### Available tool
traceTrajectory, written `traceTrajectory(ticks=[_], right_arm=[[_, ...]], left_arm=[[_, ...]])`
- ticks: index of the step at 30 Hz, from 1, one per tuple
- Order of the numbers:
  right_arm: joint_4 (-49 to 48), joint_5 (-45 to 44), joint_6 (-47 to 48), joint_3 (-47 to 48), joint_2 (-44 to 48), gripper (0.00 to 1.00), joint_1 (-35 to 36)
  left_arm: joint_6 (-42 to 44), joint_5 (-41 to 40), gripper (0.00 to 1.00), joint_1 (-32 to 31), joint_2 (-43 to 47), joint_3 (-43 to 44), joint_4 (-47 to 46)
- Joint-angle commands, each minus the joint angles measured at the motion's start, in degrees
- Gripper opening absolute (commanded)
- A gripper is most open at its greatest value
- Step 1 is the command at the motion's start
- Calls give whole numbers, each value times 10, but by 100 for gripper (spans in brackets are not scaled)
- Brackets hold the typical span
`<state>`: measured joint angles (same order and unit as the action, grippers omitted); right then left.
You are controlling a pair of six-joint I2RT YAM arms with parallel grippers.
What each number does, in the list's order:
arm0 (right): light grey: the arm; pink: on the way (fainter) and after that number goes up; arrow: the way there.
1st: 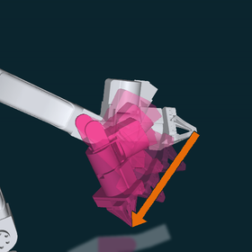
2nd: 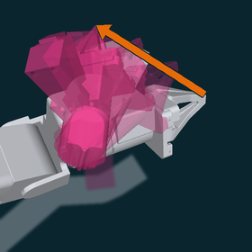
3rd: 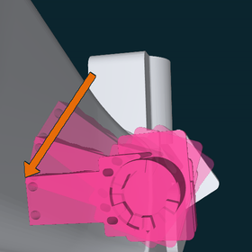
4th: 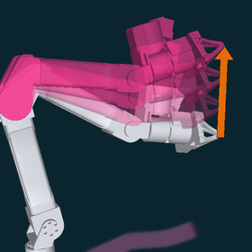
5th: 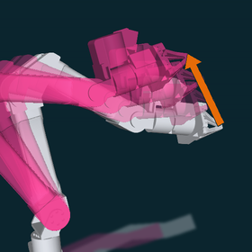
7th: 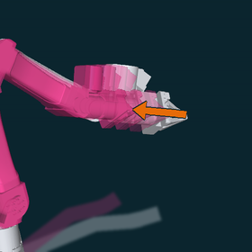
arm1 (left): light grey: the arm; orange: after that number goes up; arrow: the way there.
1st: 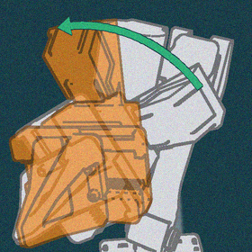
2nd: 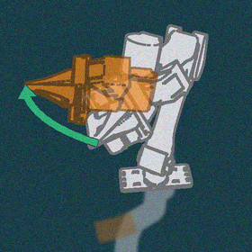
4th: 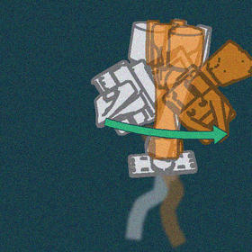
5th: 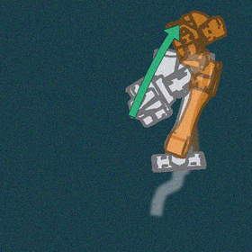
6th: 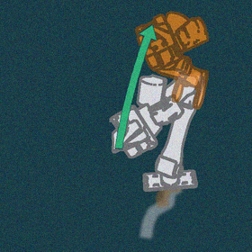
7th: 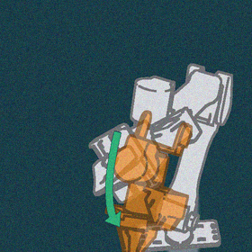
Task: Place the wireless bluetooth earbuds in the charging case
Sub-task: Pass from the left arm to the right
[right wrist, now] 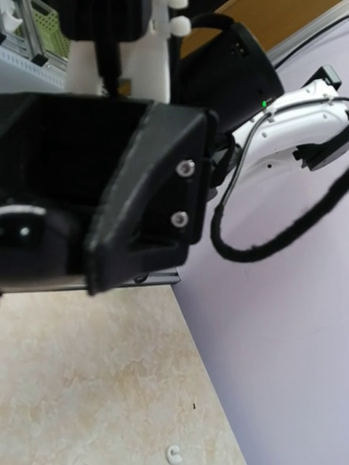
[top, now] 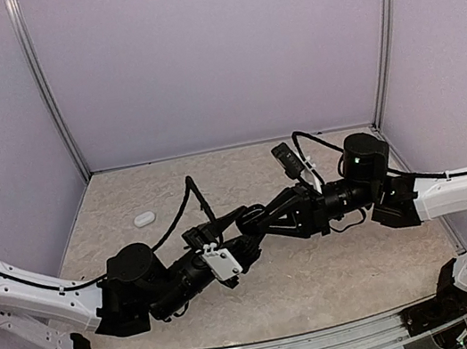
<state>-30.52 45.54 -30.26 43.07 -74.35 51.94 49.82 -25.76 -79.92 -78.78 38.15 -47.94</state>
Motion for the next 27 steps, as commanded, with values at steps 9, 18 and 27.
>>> traceTrajectory(ticks=[9, 18, 27], right_arm=[[-44, 10, -20, -10, -8, 22, -4], [-17, -7, 5, -10, 16, 16, -25], [85, -43, 133, 8, 60, 15, -67]], left_arm=[[4, -1, 33, 8, -5, 4, -34], [-30, -9, 99, 8, 9, -10, -24], [-227, -13, 99, 36, 64, 11, 69]])
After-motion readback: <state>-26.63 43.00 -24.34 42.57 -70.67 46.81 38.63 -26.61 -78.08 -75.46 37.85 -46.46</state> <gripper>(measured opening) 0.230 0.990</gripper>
